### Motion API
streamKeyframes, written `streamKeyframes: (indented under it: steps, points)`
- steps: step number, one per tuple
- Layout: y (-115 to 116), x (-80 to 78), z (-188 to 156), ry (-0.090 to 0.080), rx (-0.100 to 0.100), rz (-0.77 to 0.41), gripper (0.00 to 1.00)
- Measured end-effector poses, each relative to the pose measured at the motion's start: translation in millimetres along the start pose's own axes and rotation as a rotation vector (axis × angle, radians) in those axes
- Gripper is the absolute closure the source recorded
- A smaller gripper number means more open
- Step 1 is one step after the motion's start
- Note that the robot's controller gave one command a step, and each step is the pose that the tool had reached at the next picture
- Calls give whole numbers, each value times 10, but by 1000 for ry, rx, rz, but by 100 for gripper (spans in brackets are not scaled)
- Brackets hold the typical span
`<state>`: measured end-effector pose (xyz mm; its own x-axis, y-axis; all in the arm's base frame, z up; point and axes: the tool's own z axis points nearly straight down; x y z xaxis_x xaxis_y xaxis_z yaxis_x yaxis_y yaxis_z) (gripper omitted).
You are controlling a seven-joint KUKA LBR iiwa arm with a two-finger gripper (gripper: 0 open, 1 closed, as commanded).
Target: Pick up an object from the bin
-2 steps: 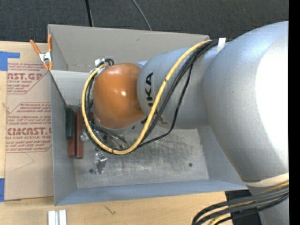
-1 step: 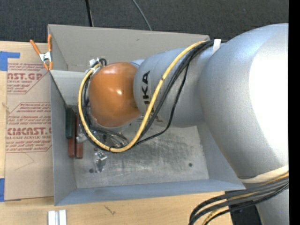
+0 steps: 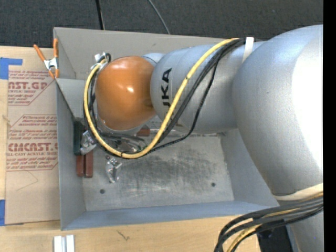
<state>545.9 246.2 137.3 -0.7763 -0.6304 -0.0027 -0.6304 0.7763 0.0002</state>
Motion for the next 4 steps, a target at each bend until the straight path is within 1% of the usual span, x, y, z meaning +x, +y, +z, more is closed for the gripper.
streamKeyframes:
  steps: [1,2,3,4]
  points:
    - [-106,-86,478,-1,11,-154,0]
    - [-71,-94,478,-14,5,-157,100]
    - [-71,-94,478,-14,5,-157,100]
    - [-69,-86,441,-10,4,-157,100]
